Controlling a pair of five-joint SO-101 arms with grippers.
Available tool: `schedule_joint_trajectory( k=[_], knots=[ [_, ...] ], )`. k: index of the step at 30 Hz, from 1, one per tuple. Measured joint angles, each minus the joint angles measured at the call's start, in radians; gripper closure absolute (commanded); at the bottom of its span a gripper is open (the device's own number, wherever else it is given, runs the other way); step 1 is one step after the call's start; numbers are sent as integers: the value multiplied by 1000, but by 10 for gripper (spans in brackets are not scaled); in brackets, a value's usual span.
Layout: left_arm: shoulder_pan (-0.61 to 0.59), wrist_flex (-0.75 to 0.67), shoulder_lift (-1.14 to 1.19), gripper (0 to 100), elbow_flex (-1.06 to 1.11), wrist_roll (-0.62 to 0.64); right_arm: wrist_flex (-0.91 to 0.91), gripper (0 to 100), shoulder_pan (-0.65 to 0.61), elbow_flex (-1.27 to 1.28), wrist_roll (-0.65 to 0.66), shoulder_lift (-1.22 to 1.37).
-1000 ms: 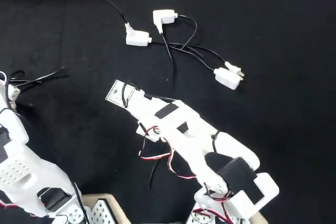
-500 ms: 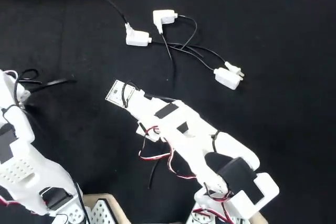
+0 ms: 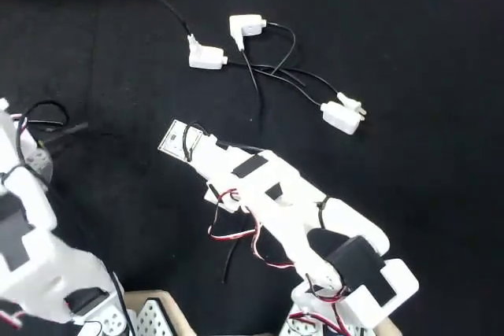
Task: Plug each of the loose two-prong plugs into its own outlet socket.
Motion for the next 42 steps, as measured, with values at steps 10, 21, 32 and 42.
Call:
schedule_joint_trajectory(
  k=[10,21,32,42],
  knots=[
    [-57,21,-496,972,302,-107,0,755,0,0,0,0],
    [-72,-321,-928,972,348,-6,0,756,0,0,0,0],
    [-118,-371,-835,971,631,-209,0,755,0,0,0,0],
    [-210,-190,-835,971,760,-565,-3,755,0,0,0,0]
  ],
)
